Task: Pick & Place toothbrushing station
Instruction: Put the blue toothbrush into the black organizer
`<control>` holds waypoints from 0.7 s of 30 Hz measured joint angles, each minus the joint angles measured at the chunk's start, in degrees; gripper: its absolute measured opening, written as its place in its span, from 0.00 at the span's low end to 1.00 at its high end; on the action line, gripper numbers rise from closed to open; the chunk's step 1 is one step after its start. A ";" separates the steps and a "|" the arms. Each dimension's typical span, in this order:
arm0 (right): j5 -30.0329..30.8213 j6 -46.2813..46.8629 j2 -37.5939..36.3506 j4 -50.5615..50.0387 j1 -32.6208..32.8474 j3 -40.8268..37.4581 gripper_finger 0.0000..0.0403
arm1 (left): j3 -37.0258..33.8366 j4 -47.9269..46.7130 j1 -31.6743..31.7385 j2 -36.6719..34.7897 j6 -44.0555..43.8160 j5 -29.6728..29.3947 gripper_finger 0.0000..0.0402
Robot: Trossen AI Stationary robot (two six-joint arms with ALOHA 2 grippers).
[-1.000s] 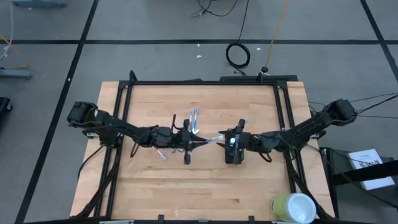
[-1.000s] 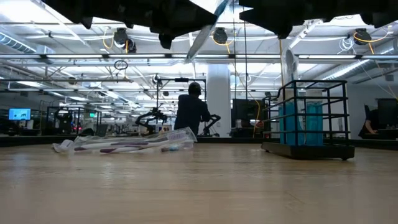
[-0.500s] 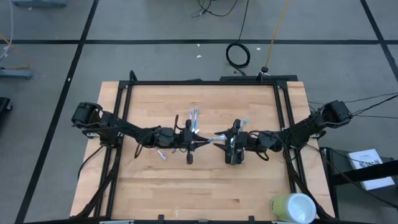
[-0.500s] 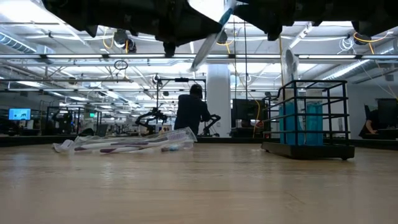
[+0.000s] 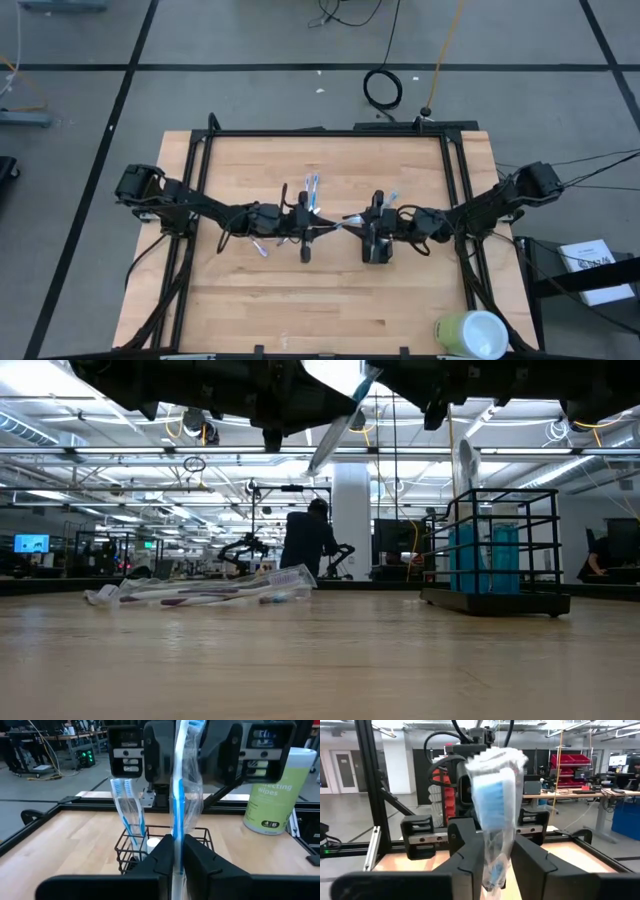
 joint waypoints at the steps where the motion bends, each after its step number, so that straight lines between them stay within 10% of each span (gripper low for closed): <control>1: 0.03 0.00 0.47 0.36 -0.20 0.00 0.20 | 0.00 0.00 0.02 0.00 -0.04 -0.07 0.08; 21: -4.14 -3.80 0.63 2.10 -1.10 -0.07 0.03 | 0.10 -0.06 -0.04 -0.09 -3.20 0.24 0.09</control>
